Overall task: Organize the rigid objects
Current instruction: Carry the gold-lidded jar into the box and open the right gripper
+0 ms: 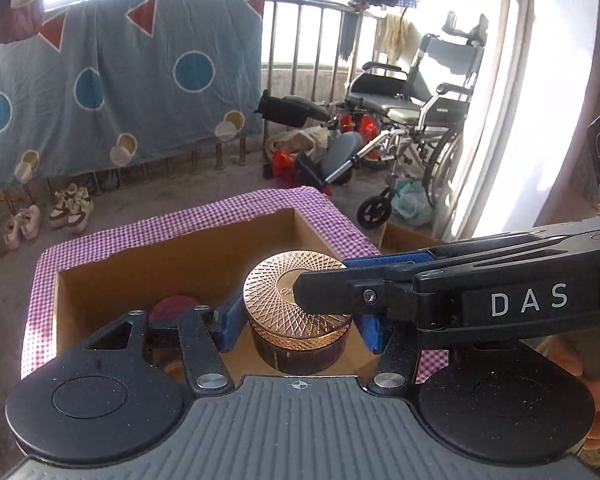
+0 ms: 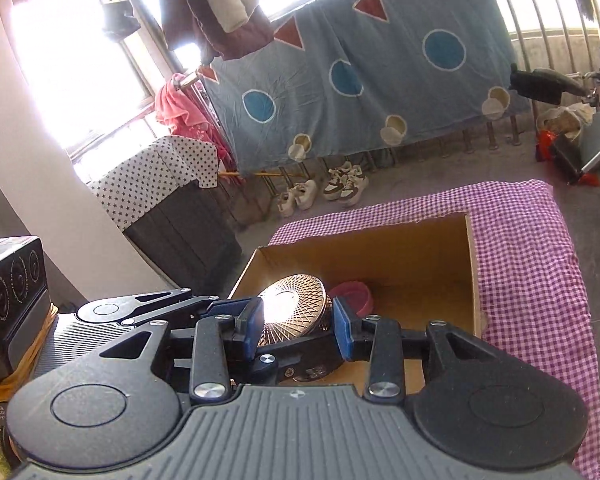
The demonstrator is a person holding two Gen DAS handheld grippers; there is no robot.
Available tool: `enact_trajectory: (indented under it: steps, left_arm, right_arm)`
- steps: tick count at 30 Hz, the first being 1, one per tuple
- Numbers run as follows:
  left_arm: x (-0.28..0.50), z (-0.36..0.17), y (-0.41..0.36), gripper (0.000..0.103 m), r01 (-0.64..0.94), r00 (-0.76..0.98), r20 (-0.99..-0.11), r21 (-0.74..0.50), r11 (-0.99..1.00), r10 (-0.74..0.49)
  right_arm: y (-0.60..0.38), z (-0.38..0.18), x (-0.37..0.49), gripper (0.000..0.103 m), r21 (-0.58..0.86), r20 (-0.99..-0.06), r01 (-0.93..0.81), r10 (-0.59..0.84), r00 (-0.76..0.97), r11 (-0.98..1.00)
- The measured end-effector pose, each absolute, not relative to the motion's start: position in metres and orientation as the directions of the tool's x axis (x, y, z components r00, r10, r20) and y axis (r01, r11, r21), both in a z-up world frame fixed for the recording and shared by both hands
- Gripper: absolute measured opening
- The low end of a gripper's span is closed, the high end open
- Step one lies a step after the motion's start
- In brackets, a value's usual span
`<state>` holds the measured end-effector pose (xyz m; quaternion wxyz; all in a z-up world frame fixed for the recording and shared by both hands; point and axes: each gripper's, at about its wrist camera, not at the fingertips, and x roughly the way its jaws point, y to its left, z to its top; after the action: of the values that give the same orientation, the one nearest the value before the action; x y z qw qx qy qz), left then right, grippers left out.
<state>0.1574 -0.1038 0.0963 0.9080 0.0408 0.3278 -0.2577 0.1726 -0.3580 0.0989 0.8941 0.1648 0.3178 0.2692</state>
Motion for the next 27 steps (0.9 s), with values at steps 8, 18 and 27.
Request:
enact_trajectory:
  steps: [8, 18, 27]
  left_arm:
    - [0.240, 0.062, -0.105, 0.057, 0.386, 0.534, -0.748, -0.198, 0.901, -0.394]
    - [0.284, 0.028, -0.105, 0.057, 0.290, 0.469, -0.804, -0.250, 0.924, -0.365]
    - [0.303, 0.013, -0.106, 0.059, 0.235, 0.419, -0.818, -0.322, 0.917, -0.394]
  right_arm:
    - [-0.347, 0.072, 0.271, 0.041, 0.483, -0.629, -0.328, 0.582, 0.515, 0.812]
    - [-0.347, 0.033, 0.338, 0.041, 0.479, -0.705, -0.302, 0.566, 0.428, 0.824]
    - [-0.342, 0.023, 0.358, 0.041, 0.404, -0.717, -0.345, 0.527, 0.456, 0.848]
